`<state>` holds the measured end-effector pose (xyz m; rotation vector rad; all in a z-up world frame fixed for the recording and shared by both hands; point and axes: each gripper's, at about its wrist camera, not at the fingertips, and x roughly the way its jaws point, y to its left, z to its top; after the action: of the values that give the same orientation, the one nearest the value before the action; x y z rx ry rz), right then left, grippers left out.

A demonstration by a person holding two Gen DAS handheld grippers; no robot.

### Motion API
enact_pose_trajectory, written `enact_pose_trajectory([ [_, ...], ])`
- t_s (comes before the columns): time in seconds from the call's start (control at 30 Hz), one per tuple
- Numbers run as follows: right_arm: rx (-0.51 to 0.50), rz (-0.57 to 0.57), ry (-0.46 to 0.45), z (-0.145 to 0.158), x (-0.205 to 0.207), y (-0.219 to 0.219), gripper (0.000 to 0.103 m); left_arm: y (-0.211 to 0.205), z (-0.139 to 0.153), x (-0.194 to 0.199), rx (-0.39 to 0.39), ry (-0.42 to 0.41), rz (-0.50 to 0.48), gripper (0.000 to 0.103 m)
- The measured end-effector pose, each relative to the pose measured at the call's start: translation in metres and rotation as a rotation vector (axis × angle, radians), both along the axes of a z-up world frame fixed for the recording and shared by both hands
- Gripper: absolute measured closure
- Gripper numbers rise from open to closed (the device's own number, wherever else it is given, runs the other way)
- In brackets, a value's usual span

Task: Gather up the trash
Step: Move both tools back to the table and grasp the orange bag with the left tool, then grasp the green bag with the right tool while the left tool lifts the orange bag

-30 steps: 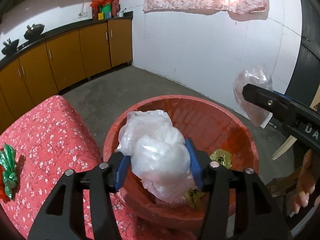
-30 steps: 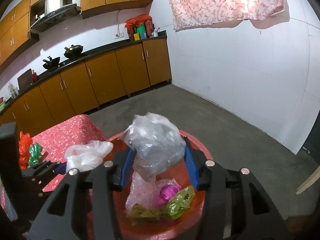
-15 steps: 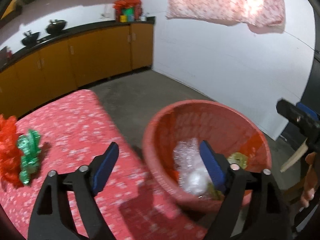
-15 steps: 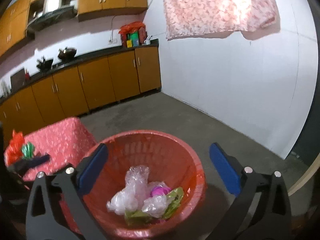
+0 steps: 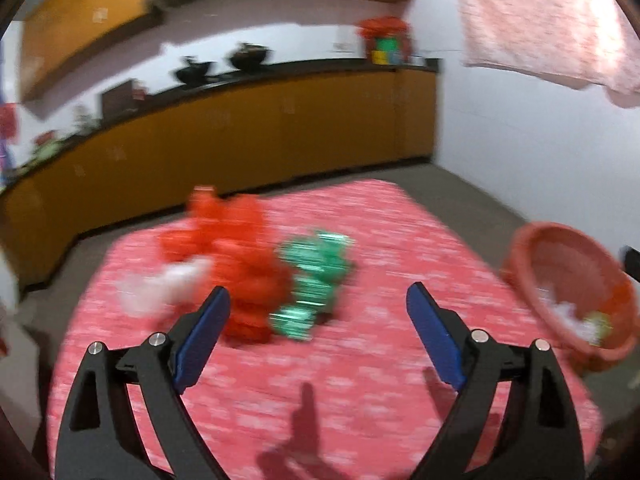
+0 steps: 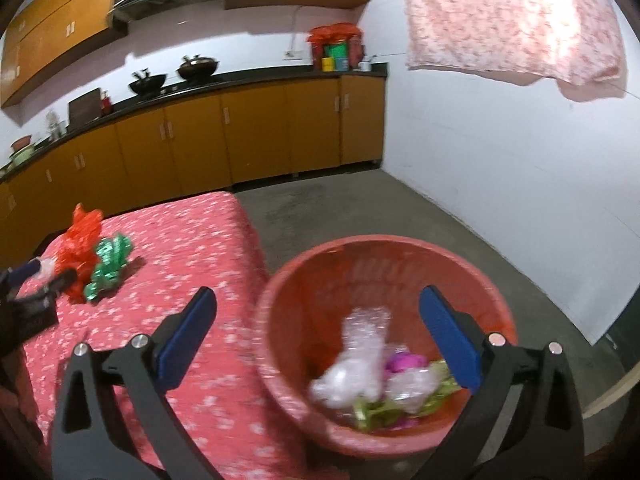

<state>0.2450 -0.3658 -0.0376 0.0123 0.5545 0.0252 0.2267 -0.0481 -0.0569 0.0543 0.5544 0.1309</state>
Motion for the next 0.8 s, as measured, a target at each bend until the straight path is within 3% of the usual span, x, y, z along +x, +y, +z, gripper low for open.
enact_pose_trajectory([
  [0.07,-0.003,0.016,0.007,-0.001,0.001,0.012,0.004,0.021,0.0,0.012,0.013,0.002,0.072,0.014],
  [0.23,-0.017,0.052,0.022,-0.004,0.003,0.037,0.004,0.051,-0.01,0.045,-0.019,0.033,0.145,0.014],
  [0.53,-0.053,0.096,0.046,-0.01,0.012,0.061,0.004,0.056,-0.031,0.073,-0.036,0.125,0.082,0.024],
  [0.67,-0.056,0.111,0.051,-0.011,0.013,0.07,0.004,0.064,-0.039,0.08,-0.084,0.172,0.079,0.043],
  [0.8,-0.06,0.132,0.053,-0.01,0.015,0.08,0.004,0.067,-0.04,0.074,-0.098,0.165,0.064,0.059],
])
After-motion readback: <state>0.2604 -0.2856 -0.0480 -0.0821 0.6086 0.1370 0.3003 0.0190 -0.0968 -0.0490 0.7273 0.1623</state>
